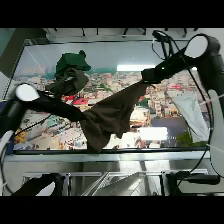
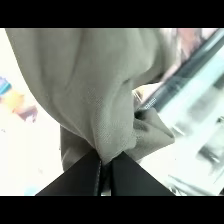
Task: Fold the shirts.
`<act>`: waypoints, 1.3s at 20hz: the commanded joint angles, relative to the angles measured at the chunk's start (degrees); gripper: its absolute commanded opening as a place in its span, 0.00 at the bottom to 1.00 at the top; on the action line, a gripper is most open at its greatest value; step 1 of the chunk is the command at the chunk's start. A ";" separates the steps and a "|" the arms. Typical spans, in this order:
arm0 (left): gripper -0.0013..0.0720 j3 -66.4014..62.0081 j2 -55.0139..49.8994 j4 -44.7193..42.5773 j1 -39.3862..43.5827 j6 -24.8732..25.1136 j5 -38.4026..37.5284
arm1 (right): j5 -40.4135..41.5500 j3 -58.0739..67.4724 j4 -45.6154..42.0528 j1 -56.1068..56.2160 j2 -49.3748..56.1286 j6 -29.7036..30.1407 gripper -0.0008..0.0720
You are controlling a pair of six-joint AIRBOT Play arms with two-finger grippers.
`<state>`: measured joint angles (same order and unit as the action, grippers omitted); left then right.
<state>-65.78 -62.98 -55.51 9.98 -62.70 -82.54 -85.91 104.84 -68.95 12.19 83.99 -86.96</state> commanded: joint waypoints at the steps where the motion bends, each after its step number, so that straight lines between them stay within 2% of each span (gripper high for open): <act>1: 0.04 -0.07 12.35 0.04 -6.40 -0.61 -3.43 | -1.86 -2.82 -5.40 -1.73 -7.39 -1.62 0.04; 6: 0.04 -0.09 23.39 0.13 -12.41 -2.27 -3.45 | -2.29 -2.80 -6.62 -12.66 -20.68 -1.51 0.04; 8: 0.04 -0.26 27.15 0.28 -13.90 -2.29 -3.54 | -2.27 -2.69 -9.35 -16.39 -27.26 0.57 0.04; 11: 0.04 -5.40 29.03 7.02 -13.94 -2.29 -6.99 | -4.92 0.96 -10.58 -17.90 -33.75 1.49 0.04; 13: 0.04 -10.73 28.46 11.78 -13.94 -4.55 -11.72 | -8.41 6.73 -10.86 -17.92 -35.01 1.66 0.04; 16: 0.04 -17.07 25.18 20.06 -11.74 -10.21 -18.49 | -8.31 15.93 -10.97 -17.90 -33.48 2.23 0.04; 18: 0.04 -19.34 22.49 23.06 -6.84 -12.79 -15.80 | -4.28 18.75 -9.88 -17.79 -31.01 2.86 0.04; 20: 0.04 -20.37 19.08 19.74 0.07 -12.92 -13.29 | 1.44 18.75 -8.41 -17.79 -28.00 3.26 0.04; 23: 0.04 -12.39 14.69 9.90 10.84 -9.57 -11.65 | 4.48 17.77 -0.09 -17.64 -20.04 3.37 0.04; 24: 0.04 -8.11 13.55 9.11 12.72 -6.93 -9.49 | 4.63 16.04 3.08 -16.76 -16.94 3.34 0.04; 26: 0.04 0.98 11.19 8.52 12.50 -0.98 -2.97 | 7.26 10.54 3.48 -13.33 -11.50 3.37 0.04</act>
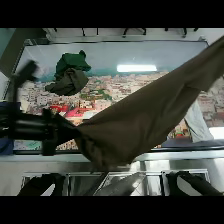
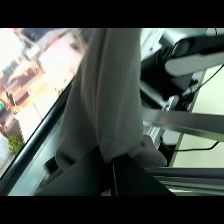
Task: Fold the shirts.
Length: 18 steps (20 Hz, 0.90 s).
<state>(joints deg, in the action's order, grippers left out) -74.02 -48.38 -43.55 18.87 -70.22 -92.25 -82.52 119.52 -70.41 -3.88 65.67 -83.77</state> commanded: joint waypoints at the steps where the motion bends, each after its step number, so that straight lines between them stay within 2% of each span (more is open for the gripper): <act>1: 0.04 13.35 -5.18 -3.54 1.38 9.40 9.81 | 6.58 -6.75 4.94 4.33 9.62 0.22 0.04; 5: 0.04 21.62 -16.50 -3.26 -12.68 21.66 16.06 | 23.63 -8.44 5.16 13.46 24.74 6.16 0.04; 6: 0.04 22.69 -19.52 -3.15 -15.56 23.39 17.66 | 27.71 -8.44 5.16 14.86 27.82 6.21 0.04; 9: 0.04 24.59 -28.72 -1.57 -22.25 27.19 18.49 | 33.68 -8.44 12.66 16.52 35.67 5.62 0.04; 13: 0.04 22.40 -35.85 -1.46 -27.23 27.52 13.94 | 34.03 -8.44 22.25 16.48 41.38 5.62 0.04; 14: 0.04 21.42 -36.39 -1.51 -27.93 27.50 12.83 | 34.12 -8.44 23.28 16.48 41.55 5.66 0.18; 15: 0.06 20.31 -36.54 -1.51 -28.68 26.86 12.59 | 33.92 -8.41 23.28 16.37 41.38 5.70 0.77; 16: 0.36 18.99 -36.50 -1.51 -29.35 25.22 12.66 | 32.35 -8.20 23.23 15.91 40.68 6.58 0.97; 17: 0.70 17.05 -36.50 -1.73 -30.18 22.23 12.33 | 29.51 -7.85 23.10 14.84 39.52 7.54 0.98; 18: 0.82 14.88 -36.50 -1.97 -31.28 19.21 11.02 | 25.66 -7.56 23.08 13.31 38.01 7.50 0.98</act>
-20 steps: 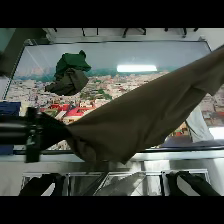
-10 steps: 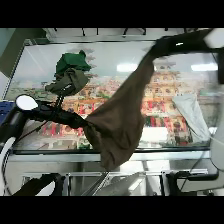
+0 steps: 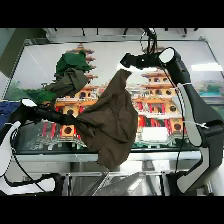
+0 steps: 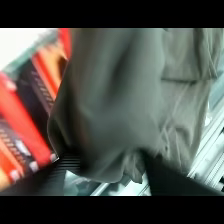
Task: Fold the shirts.
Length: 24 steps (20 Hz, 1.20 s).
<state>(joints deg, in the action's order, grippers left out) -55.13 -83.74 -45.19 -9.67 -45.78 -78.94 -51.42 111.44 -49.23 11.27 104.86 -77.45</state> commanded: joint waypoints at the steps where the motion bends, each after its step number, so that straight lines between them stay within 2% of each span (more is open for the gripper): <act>1: 0.81 -6.23 -1.14 -0.35 -4.11 -6.60 -4.22 | -10.54 0.59 1.90 -3.96 -3.21 1.14 0.97; 3: 0.81 -9.57 -0.52 -0.50 -6.75 -10.16 -7.15 | -23.28 0.57 1.88 -8.79 -7.32 0.96 0.97; 5: 0.81 -9.75 2.32 -1.88 -8.85 -14.64 -6.64 | -36.20 0.35 1.88 -12.94 -10.82 0.70 0.95; 6: 0.81 -9.09 4.13 -1.38 -8.81 -15.65 -7.32 | -39.85 -0.52 1.88 -14.36 -12.63 0.76 0.82; 7: 0.81 -7.43 6.91 -0.83 -7.63 -16.68 -8.22 | -41.16 -2.54 1.88 -15.56 -15.04 0.79 0.76; 9: 0.81 -2.78 12.52 -1.99 -2.12 -20.59 -6.49 | -38.40 -8.44 1.90 -16.94 -20.15 1.03 0.77; 11: 0.81 1.29 15.85 -7.93 5.05 -26.08 -0.83 | -33.79 -15.74 1.92 -16.98 -25.14 1.03 0.77; 14: 0.82 1.11 13.46 -16.74 13.35 -36.68 0.59 | -30.10 -27.23 1.97 -16.76 -31.71 2.71 0.77; 15: 0.82 -0.28 11.76 -19.06 15.67 -38.82 0.70 | -29.42 -30.97 1.97 -16.79 -33.64 3.15 0.77; 19: 0.82 -9.07 2.45 -23.04 22.60 -44.57 2.82 | -27.32 -45.29 1.97 -16.85 -41.40 4.50 0.77; 21: 0.82 -12.57 -2.56 -25.29 24.50 -47.01 0.09 | -26.05 -51.12 1.92 -16.90 -45.42 5.64 0.77; 24: 0.82 -14.93 -6.93 -27.12 26.23 -47.78 -2.14 | -24.20 -56.52 1.92 -16.90 -50.90 5.70 0.77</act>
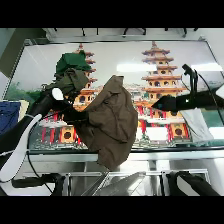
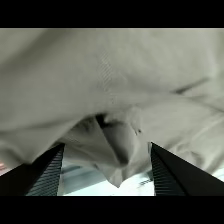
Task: Fold the shirts.
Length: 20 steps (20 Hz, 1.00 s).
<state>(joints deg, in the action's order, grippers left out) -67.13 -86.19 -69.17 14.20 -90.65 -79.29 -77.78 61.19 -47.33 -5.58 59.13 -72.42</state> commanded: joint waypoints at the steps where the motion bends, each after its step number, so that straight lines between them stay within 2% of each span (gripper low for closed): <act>1: 0.81 -3.28 -5.16 -3.15 2.86 -2.95 -2.08 | 2.82 -7.23 0.02 -0.07 -6.60 0.66 0.77; 3: 0.78 -3.23 -5.40 -3.43 3.65 -3.37 -3.34 | 3.89 -8.04 0.00 -0.04 -8.66 0.66 0.77; 5: 0.27 -3.23 -5.35 -4.37 3.74 -2.97 -4.81 | 4.96 -8.04 0.02 -0.07 -9.57 0.50 0.77; 6: 0.04 -3.23 -5.35 -5.16 3.74 -2.34 -5.51 | 5.14 -8.04 0.02 -0.07 -9.66 0.11 0.77; 10: 0.04 -3.23 -2.51 -8.00 2.67 1.55 -10.27 | 4.02 -8.04 -0.22 -0.07 -9.51 -2.60 0.77; 14: 0.04 -1.57 9.81 -7.78 -1.95 4.76 -13.70 | 2.08 -8.24 -1.92 -0.07 -7.56 -4.20 0.77; 17: 0.04 9.99 20.63 -7.63 -7.87 7.45 -13.03 | 2.08 -8.50 -1.53 -0.04 -5.05 -4.35 0.77; 20: 0.04 23.82 27.34 -5.18 -16.24 12.79 -9.33 | 2.10 -8.66 -1.29 -0.04 -3.34 -5.20 0.77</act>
<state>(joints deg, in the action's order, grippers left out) -53.82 -65.69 -76.12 4.51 -82.85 -91.15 -75.46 52.69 -48.82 -5.69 54.19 -76.73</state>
